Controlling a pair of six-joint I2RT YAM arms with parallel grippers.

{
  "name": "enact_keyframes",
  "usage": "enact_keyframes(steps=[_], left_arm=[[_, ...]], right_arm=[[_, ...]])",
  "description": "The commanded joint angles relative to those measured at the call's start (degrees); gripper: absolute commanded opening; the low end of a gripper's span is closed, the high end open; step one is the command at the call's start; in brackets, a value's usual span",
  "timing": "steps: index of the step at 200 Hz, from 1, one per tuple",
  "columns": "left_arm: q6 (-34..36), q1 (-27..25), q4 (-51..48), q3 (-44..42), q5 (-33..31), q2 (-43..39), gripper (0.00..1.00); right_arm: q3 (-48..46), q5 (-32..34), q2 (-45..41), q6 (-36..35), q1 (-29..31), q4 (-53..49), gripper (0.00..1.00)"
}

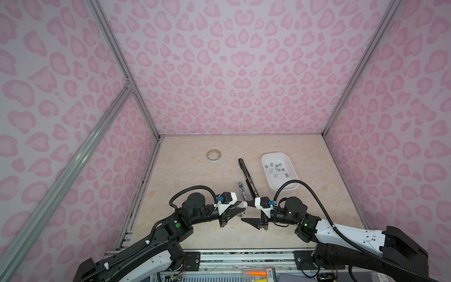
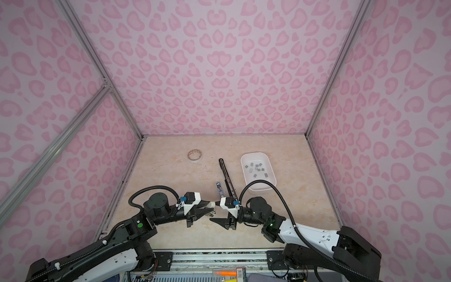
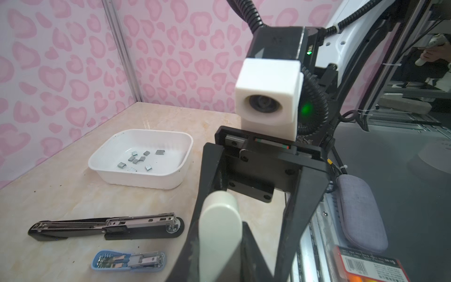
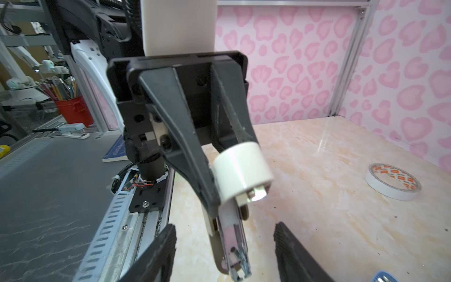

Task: Load the staples into the stapler

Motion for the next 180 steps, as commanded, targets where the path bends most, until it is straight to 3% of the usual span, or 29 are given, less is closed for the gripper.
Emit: enact_keyframes(steps=[1, 34, 75, 122, 148, 180], left_arm=[[1.5, 0.0, 0.6, 0.9, 3.5, 0.3, 0.04], [0.8, 0.0, 0.9, 0.6, 3.1, 0.3, 0.04], [0.5, 0.0, 1.3, -0.1, 3.1, -1.3, 0.04], [-0.1, 0.0, 2.5, -1.1, 1.8, -2.9, 0.04], [-0.6, 0.0, 3.7, -1.6, 1.7, -2.2, 0.04], [-0.6, 0.0, 3.3, -1.1, 1.3, -2.7, 0.04]], right_arm=[[1.0, -5.2, 1.8, -0.2, 0.0, 2.5, 0.61], [2.5, -8.2, 4.7, 2.1, 0.7, 4.6, 0.55], [3.1, -7.9, 6.7, 2.3, 1.5, 4.9, 0.32], [3.3, -5.7, 7.0, 3.0, 2.9, 5.1, 0.3], [2.6, -4.9, 7.3, 3.1, 4.4, 6.8, 0.4], [3.0, -4.1, 7.6, 3.2, 5.0, 6.6, 0.38]])
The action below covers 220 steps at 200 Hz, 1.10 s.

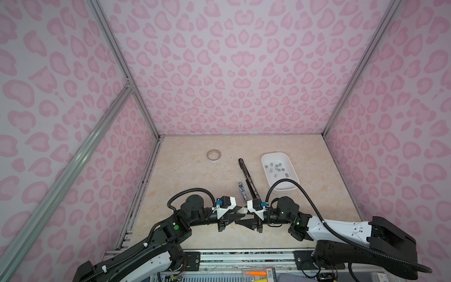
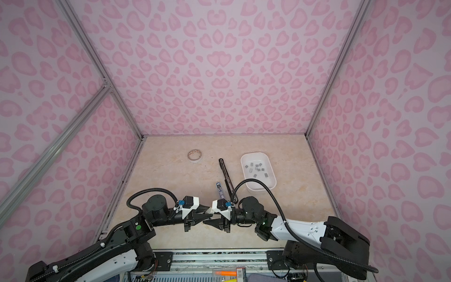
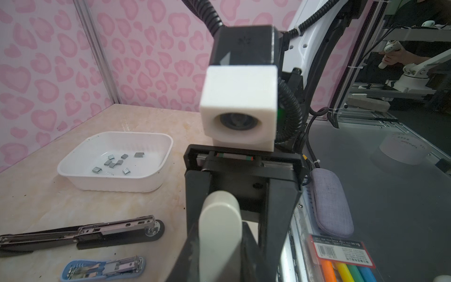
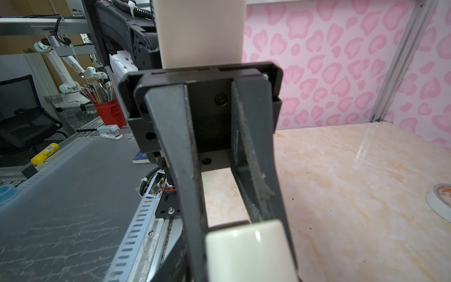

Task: Load the staples into the stapler

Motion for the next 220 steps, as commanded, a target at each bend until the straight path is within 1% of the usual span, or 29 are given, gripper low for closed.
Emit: enact_keyframes(steps=[1, 22, 46, 57, 63, 71, 75, 81, 84, 90, 98, 101, 102, 103, 107, 123, 144, 151, 152, 154, 156, 167, 182, 193, 203, 212, 220], left_arm=[[0.5, 0.1, 4.1, 0.2, -2.4, -0.3, 0.04], [0.3, 0.1, 4.8, -0.2, -2.3, -0.4, 0.04], [-0.1, 0.1, 4.5, -0.3, -2.9, -0.9, 0.04], [-0.4, 0.1, 4.0, 0.0, -4.4, -1.4, 0.04], [-0.7, 0.1, 3.8, 0.1, -5.9, -1.7, 0.07], [-1.5, 0.1, 3.8, 0.1, -8.4, -2.1, 0.19], [-2.0, 0.1, 3.8, 0.1, -10.1, -2.3, 0.29], [-3.0, 0.2, 3.7, 0.1, -13.1, -2.6, 0.49], [-3.7, 0.1, 3.5, 0.1, -14.8, -2.7, 0.56], [-5.0, 0.1, 2.8, 0.3, -18.4, -3.1, 0.66], [-6.6, 0.1, 1.0, 1.0, -24.1, -3.6, 0.75], [-7.3, 0.1, 0.4, 1.3, -26.3, -3.8, 0.94], [-7.6, 0.1, 0.4, 1.3, -27.0, -3.8, 0.98], [-7.7, 0.1, -0.6, 1.5, -27.8, -3.9, 1.0], [-8.6, 0.2, -2.6, 2.0, -30.9, -4.1, 0.98], [-11.2, 0.2, -9.5, 4.7, -42.9, -4.5, 0.98], [-14.7, 0.2, -17.8, 7.2, -58.5, -4.1, 0.98], [-16.3, 0.2, -19.8, 7.3, -64.1, -4.1, 0.98], [-16.6, 0.2, -20.0, 7.3, -64.1, -4.1, 0.98], [-17.0, 0.2, -20.4, 7.2, -66.7, -4.1, 0.98], [-17.4, 0.2, -20.9, 7.1, -67.5, -4.2, 0.98], [-19.8, 0.3, -22.4, 5.9, -76.0, -5.0, 0.98], [-23.5, 0.4, -25.1, 4.7, -88.0, -6.1, 0.98], [-24.9, 0.7, -26.5, 3.9, -93.1, -7.1, 0.98], [-24.9, 1.0, -26.0, 2.5, -95.8, -8.2, 0.98], [-25.4, 1.3, -25.4, 0.9, -96.6, -9.2, 0.98], [-25.9, 1.7, -24.9, -0.1, -95.6, -10.2, 0.98]], right_arm=[[-0.2, -1.8, 0.4, 0.4, 0.5, 2.2, 0.38], [-0.2, -1.4, 0.4, 0.4, 0.5, 2.1, 0.26], [-0.7, 0.4, 0.0, 1.5, 0.5, 2.4, 0.2], [-0.4, 1.8, -0.5, 1.6, 0.5, 0.9, 0.17], [-0.3, 2.6, -0.7, 1.5, 0.5, -0.2, 0.17], [-0.1, 3.8, -1.1, 1.4, 0.7, -1.6, 0.16], [0.0, 4.6, -1.3, 1.4, 0.7, -2.1, 0.15], [0.1, 6.2, -1.5, 1.6, 0.7, -3.2, 0.15], [0.1, 7.0, -1.6, 1.8, 0.7, -3.8, 0.14], [0.0, 8.7, -1.8, 2.1, 1.0, -4.8, 0.14], [-0.3, 10.8, -2.0, 2.6, 1.1, -5.4, 0.14], [-0.6, 11.5, -2.0, 2.9, 1.1, -5.4, 0.14], [-0.6, 11.8, -2.0, 3.0, 1.0, -5.4, 0.13], [-0.7, 12.0, -2.0, 3.2, 1.0, -5.3, 0.13], [-0.9, 13.2, -2.0, 3.6, 1.1, -5.3, 0.13], [-0.5, 18.9, -1.7, 5.5, 1.1, -8.0, 0.12], [1.3, 25.9, 0.1, 7.2, 1.0, -12.9, 0.09], [1.8, 28.8, 1.0, 8.3, 1.0, -14.0, 0.07], [1.9, 29.3, 1.2, 8.5, 1.1, -14.1, 0.06], [2.0, 30.1, 1.4, 8.9, 1.1, -14.4, 0.06], [2.2, 31.0, 1.8, 9.4, 1.0, -14.8, 0.06], [3.4, 35.3, 3.5, 11.9, 1.0, -17.1, 0.06], [6.3, 38.3, 6.1, 14.2, 1.1, -21.0, 0.06], [9.7, 40.6, 8.8, 15.9, 1.1, -25.9, 0.04], [12.8, 43.1, 11.6, 17.8, 1.0, -29.8, 0.01], [14.7, 44.6, 14.3, 18.8, 1.0, -31.4, 0.0], [15.8, 45.1, 16.5, 19.5, 0.9, -31.7, 0.0]])
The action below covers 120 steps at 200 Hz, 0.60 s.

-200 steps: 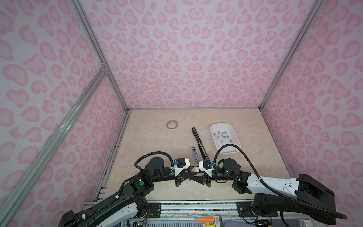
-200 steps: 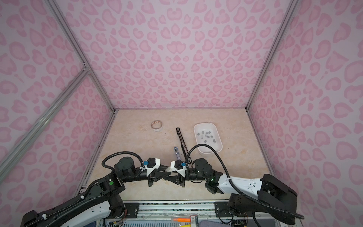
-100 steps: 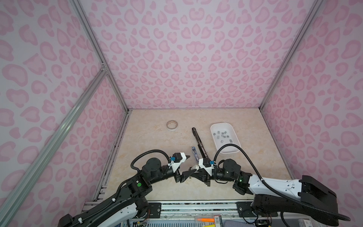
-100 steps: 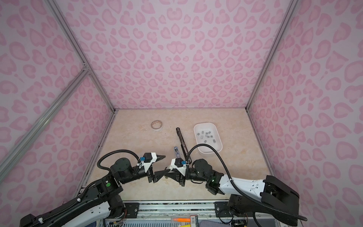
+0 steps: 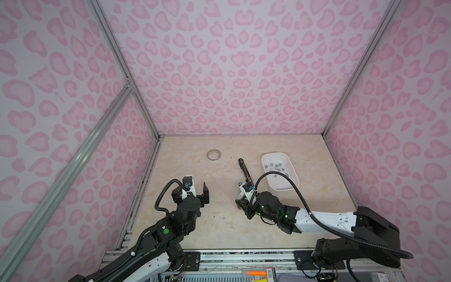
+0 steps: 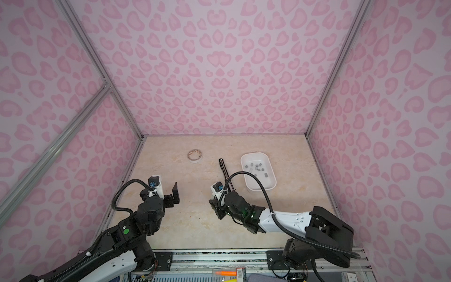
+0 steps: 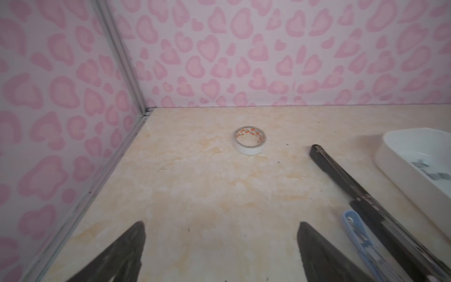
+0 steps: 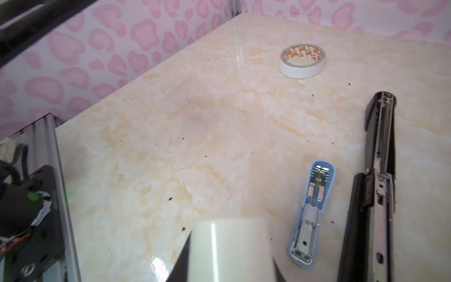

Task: Load the staples into the stapler

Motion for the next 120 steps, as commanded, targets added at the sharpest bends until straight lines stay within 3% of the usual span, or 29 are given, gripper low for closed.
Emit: enact_keyframes(steps=[1, 89, 120], left_arm=[[-3.9, 0.6, -1.1, -2.5, -10.9, -2.1, 0.98], [-8.6, 1.1, -0.9, -10.9, -4.7, -14.4, 0.98], [-8.6, 1.1, -0.7, -11.4, -4.2, -15.3, 0.98]], right_arm=[[3.1, 7.2, 4.8, 4.9, -0.2, -7.4, 0.0], [21.2, 9.0, 25.1, 6.6, -0.7, -19.0, 0.0], [24.0, 11.0, 28.2, 6.7, -0.7, -21.2, 0.06]])
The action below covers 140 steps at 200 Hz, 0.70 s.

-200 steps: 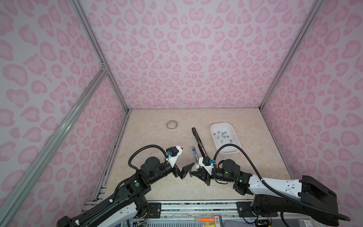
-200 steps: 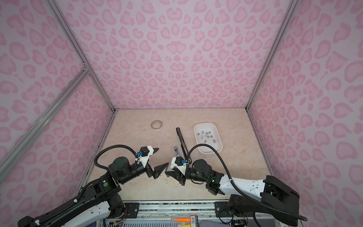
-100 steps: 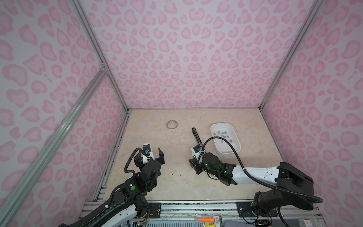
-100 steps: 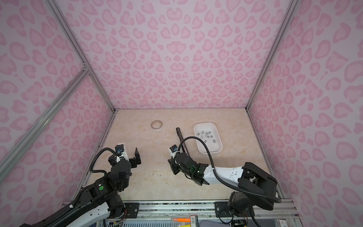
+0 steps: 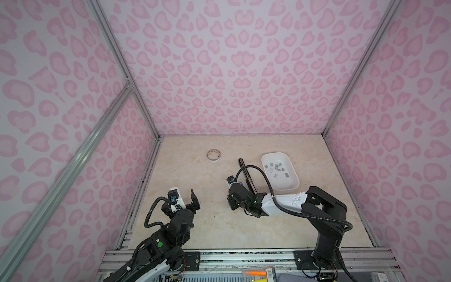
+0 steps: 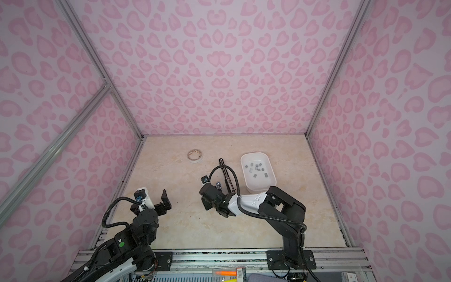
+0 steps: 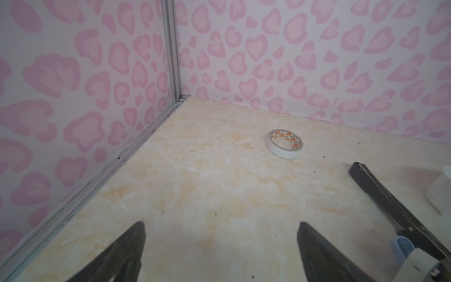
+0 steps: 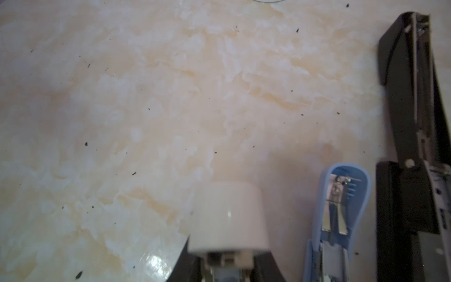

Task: Load the staples into the stapler

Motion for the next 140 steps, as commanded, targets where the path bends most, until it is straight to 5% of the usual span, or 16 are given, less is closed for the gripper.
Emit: enact_keyframes(steps=[1, 140], left_arm=[[-1.2, 0.1, 1.4, -0.4, 0.1, -0.3, 0.98], [-1.5, 0.0, 2.7, 1.2, 0.9, 6.5, 0.98]], right_arm=[[1.0, 2.4, 2.1, 0.3, 0.0, -5.7, 0.07], [0.3, 6.4, 2.0, -0.4, 0.0, -3.5, 0.34]])
